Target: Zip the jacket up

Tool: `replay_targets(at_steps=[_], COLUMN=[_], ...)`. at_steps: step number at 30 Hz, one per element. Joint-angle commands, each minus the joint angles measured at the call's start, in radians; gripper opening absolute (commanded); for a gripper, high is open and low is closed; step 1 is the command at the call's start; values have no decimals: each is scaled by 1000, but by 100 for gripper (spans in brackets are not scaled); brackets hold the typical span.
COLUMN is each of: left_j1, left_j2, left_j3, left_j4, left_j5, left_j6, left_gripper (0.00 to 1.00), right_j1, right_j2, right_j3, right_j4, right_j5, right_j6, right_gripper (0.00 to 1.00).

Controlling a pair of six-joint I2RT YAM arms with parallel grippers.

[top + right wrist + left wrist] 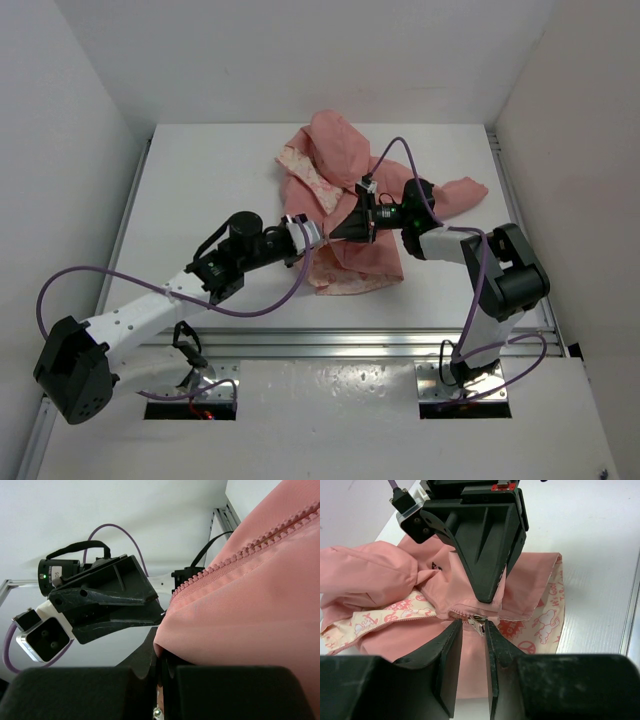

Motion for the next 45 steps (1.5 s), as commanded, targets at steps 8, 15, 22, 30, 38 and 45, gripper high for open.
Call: replay_targets(at_steps=[8, 15, 22, 30, 38, 45], left_j1=[11, 11, 11, 20, 20, 20], left_j2=[11, 33, 5, -15, 8, 27], left_j3=[37, 47, 25, 14, 24, 24], left_j4=[33, 54, 63, 45, 14, 14], left_j5=[-50, -110, -33, 59, 59, -5], left_j6=[11, 11, 11, 11, 24, 24], left_gripper=[24, 21, 21, 21, 20, 19], right_j1=[16, 22, 23, 23, 23, 22], right_j2=[16, 27, 32, 32, 38, 49], right_j3=[14, 8, 7, 10, 17, 16], right_j4=[158, 175, 192, 195, 221, 291], right_j5=[-25, -34, -36, -34, -33, -37], right_j6=[77, 94, 109, 111, 134, 189], right_gripper=[0, 0, 0, 0, 0, 0])
